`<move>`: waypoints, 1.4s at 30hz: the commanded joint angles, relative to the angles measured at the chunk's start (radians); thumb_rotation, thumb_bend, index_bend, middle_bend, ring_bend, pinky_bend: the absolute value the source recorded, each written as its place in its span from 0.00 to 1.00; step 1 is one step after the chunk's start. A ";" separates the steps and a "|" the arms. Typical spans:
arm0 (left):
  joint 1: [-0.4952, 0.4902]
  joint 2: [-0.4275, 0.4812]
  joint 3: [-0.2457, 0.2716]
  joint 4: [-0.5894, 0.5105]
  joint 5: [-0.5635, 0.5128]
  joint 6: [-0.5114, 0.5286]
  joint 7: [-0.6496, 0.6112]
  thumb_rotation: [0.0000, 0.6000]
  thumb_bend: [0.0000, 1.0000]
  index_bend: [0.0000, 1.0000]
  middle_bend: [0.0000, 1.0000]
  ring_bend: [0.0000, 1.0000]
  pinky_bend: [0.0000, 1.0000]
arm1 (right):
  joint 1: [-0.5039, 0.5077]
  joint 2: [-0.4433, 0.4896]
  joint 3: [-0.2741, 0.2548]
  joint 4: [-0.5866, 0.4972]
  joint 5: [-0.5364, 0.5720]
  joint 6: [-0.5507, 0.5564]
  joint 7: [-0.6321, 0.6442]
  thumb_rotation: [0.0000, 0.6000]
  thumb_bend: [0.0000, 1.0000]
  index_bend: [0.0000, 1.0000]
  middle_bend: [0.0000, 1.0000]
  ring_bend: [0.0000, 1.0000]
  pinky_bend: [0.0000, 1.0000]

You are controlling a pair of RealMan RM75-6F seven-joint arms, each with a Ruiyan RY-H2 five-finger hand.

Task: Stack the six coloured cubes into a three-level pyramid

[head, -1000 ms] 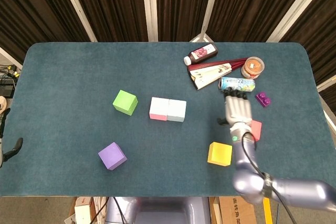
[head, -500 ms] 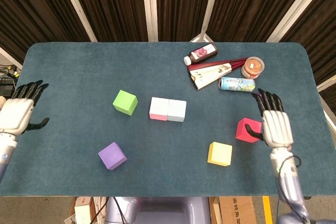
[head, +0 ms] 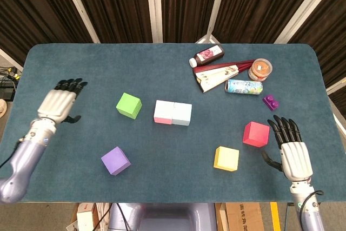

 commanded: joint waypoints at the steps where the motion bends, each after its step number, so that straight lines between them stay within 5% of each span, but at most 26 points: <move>1: -0.068 -0.072 0.025 0.054 -0.056 -0.007 0.060 1.00 0.31 0.05 0.00 0.00 0.00 | -0.008 -0.001 0.007 -0.011 -0.001 -0.014 -0.013 1.00 0.29 0.10 0.09 0.00 0.00; 13: -0.179 -0.279 0.040 0.240 -0.087 -0.030 0.053 1.00 0.31 0.07 0.01 0.00 0.00 | -0.037 0.007 0.048 -0.037 0.010 -0.044 -0.031 1.00 0.29 0.09 0.09 0.00 0.00; 26: -0.272 -0.366 0.030 0.350 -0.180 -0.087 0.051 1.00 0.34 0.09 0.06 0.00 0.00 | -0.056 0.007 0.079 -0.060 0.031 -0.080 -0.046 1.00 0.29 0.08 0.09 0.00 0.00; 42: -0.345 -0.440 0.078 0.427 -0.220 -0.125 0.059 1.00 0.36 0.11 0.11 0.00 0.00 | -0.072 -0.003 0.115 -0.072 0.063 -0.117 -0.067 1.00 0.29 0.08 0.09 0.00 0.00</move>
